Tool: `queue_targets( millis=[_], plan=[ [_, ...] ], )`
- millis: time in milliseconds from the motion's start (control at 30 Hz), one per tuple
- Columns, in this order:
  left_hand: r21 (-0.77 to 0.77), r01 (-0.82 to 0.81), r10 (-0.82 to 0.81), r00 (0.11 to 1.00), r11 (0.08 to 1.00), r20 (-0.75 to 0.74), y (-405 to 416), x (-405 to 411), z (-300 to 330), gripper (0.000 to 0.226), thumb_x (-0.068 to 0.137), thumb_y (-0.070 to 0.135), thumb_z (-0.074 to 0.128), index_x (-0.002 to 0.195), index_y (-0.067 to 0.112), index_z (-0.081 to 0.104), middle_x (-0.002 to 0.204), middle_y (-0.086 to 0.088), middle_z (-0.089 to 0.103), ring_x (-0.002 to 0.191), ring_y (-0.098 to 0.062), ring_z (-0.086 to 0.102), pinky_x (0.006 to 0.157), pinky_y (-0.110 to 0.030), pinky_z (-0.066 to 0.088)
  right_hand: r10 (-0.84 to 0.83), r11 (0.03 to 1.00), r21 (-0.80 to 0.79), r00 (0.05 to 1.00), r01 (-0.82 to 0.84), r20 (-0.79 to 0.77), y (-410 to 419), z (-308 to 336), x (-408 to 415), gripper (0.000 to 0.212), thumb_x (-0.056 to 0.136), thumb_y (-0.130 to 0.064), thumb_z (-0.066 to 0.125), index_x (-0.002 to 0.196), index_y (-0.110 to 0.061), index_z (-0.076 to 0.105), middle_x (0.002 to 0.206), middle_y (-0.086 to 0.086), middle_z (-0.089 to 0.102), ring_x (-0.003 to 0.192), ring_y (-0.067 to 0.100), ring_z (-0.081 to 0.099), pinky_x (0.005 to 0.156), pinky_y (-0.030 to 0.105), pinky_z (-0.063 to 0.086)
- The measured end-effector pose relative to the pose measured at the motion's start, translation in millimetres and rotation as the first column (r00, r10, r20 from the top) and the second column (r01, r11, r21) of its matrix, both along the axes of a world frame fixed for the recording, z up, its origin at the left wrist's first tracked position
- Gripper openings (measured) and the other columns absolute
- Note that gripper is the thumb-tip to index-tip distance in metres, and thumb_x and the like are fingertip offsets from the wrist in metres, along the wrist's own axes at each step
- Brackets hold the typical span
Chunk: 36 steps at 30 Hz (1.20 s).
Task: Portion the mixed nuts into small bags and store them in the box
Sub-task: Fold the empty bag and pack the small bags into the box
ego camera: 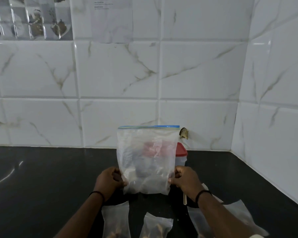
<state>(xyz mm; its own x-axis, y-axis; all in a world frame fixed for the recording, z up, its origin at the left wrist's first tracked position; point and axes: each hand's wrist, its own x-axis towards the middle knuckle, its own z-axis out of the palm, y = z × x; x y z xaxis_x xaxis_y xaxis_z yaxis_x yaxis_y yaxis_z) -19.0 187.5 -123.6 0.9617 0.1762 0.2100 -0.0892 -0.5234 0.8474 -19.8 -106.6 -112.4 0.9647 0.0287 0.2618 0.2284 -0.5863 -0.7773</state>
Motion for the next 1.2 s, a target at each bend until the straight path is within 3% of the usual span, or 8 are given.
queue_targets(
  millis=[200,433,600,767,867,967,1100,1200],
  plan=[
    [-0.094,-0.071,0.071,0.997,0.993,0.004,25,0,-1,0.028,0.070,-0.001,0.083,0.083,0.020,0.069,0.078,-0.006,0.072,0.072,-0.022,0.070,0.070,-0.040,0.060,-0.195,0.981,0.020,0.981,0.195,0.019,-13,2,4,0.014,0.082,-0.010,0.078,0.073,-0.010,0.068,0.067,0.005,0.071,0.063,0.015,0.070,0.060,0.026,0.056],
    [-0.072,0.054,-0.050,0.997,0.996,0.058,18,-5,0,0.034,0.088,-0.004,0.063,0.090,0.030,0.065,0.090,0.000,0.071,0.081,-0.016,0.068,0.064,-0.016,0.051,-0.223,0.975,-0.008,0.975,0.222,-0.028,-6,-2,2,0.010,0.090,-0.007,0.065,0.082,-0.010,0.069,0.073,0.003,0.070,0.067,0.012,0.067,0.059,0.024,0.054],
    [-0.285,0.121,-0.113,0.993,0.951,0.043,13,-9,8,0.016,0.091,0.019,0.066,0.106,0.021,0.067,0.100,0.001,0.071,0.090,-0.013,0.069,0.066,-0.017,0.053,-0.187,0.982,-0.032,0.982,0.186,-0.017,-11,1,0,0.013,0.087,-0.002,0.064,0.078,-0.009,0.069,0.073,0.005,0.068,0.074,0.023,0.066,0.067,0.034,0.054],
    [-0.382,0.081,-0.046,0.994,0.921,0.099,-7,-4,16,0.012,0.089,0.018,0.069,0.093,0.007,0.071,0.087,-0.009,0.073,0.077,-0.021,0.068,0.062,-0.024,0.053,-0.144,0.988,-0.059,0.990,0.142,-0.015,-8,1,0,0.007,0.090,-0.008,0.066,0.085,-0.010,0.070,0.081,0.005,0.069,0.080,0.021,0.066,0.075,0.036,0.055],
    [-0.524,0.017,0.026,0.997,0.851,0.073,-7,4,14,0.014,0.092,0.012,0.063,0.096,-0.001,0.067,0.087,-0.016,0.070,0.072,-0.025,0.063,0.058,-0.028,0.053,-0.073,0.964,0.248,0.993,0.094,-0.091,-6,6,-1,0.008,0.094,-0.011,0.061,0.090,-0.008,0.067,0.079,0.006,0.069,0.068,0.016,0.065,0.063,0.032,0.055],
    [-0.663,0.051,-0.064,0.998,0.747,0.005,-9,7,12,0.021,0.097,0.016,0.056,0.106,-0.002,0.064,0.096,-0.021,0.070,0.081,-0.031,0.065,0.060,-0.035,0.057,0.078,0.761,0.645,0.977,0.070,-0.198,2,18,-4,0.008,0.092,-0.007,0.060,0.097,-0.004,0.066,0.084,0.011,0.069,0.066,0.016,0.064,0.058,0.026,0.050],
    [-0.781,0.092,-0.280,0.954,0.618,-0.109,-10,3,22,0.037,0.098,0.033,0.052,0.107,0.001,0.068,0.104,-0.018,0.073,0.097,-0.036,0.069,0.084,-0.046,0.055,0.058,0.634,0.766,0.981,0.107,-0.184,20,16,-2,0.015,0.099,-0.015,0.057,0.105,-0.013,0.070,0.098,0.010,0.075,0.090,0.027,0.071,0.076,0.037,0.057],
    [-0.805,0.070,-0.296,0.946,0.589,-0.134,-10,6,29,0.027,0.099,0.025,0.052,0.108,0.004,0.068,0.098,-0.015,0.074,0.085,-0.031,0.070,0.075,-0.042,0.055,-0.073,0.627,0.766,0.989,0.146,-0.128,36,11,5,0.018,0.101,-0.017,0.051,0.106,-0.012,0.068,0.097,0.010,0.073,0.088,0.026,0.069,0.081,0.039,0.055]
  ],
)
